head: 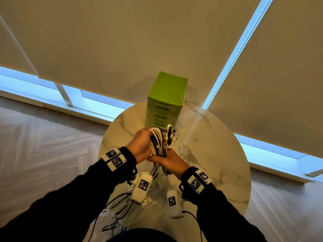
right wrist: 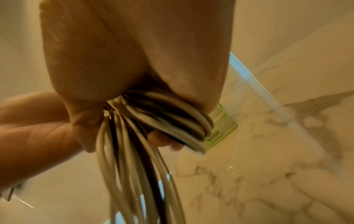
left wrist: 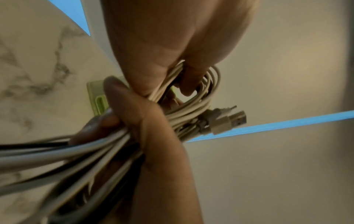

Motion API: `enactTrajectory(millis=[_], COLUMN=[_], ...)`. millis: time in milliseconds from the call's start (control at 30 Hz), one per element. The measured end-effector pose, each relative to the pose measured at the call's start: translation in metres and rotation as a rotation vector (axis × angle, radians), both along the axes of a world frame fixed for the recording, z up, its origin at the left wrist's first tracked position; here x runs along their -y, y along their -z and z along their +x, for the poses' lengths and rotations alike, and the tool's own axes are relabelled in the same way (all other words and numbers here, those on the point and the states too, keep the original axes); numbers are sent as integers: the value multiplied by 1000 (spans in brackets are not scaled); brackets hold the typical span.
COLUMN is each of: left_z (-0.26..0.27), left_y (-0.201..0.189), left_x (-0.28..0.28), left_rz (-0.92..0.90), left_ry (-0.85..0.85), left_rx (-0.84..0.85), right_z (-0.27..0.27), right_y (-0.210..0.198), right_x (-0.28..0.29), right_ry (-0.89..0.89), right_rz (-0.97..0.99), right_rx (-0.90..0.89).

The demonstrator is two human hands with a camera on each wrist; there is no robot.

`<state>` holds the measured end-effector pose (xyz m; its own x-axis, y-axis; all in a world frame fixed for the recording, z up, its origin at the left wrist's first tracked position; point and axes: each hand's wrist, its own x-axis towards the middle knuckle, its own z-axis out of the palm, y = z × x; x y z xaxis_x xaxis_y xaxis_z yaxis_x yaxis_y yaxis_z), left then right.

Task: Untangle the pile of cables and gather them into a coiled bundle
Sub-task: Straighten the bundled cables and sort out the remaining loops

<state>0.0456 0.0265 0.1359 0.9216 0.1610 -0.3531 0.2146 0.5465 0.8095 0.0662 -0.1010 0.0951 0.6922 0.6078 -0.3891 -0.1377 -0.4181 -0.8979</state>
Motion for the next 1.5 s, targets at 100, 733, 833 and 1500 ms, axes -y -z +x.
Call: enactTrajectory(millis=[100, 733, 833, 1500], left_z=[0, -45, -45, -49], left_y=[-5, 48, 44, 40], left_x=[-2, 4, -5, -58], left_rz=[-59, 480, 634, 1233], left_ry=[-48, 651, 569, 636], left_rx=[-31, 27, 79, 207], right_z=[-3, 6, 8, 25], right_y=[-3, -53, -59, -51], right_x=[3, 1, 5, 30], right_ry=[30, 345, 322, 70], right_rz=[63, 602, 619, -170], right_rx=[-35, -190, -211, 60])
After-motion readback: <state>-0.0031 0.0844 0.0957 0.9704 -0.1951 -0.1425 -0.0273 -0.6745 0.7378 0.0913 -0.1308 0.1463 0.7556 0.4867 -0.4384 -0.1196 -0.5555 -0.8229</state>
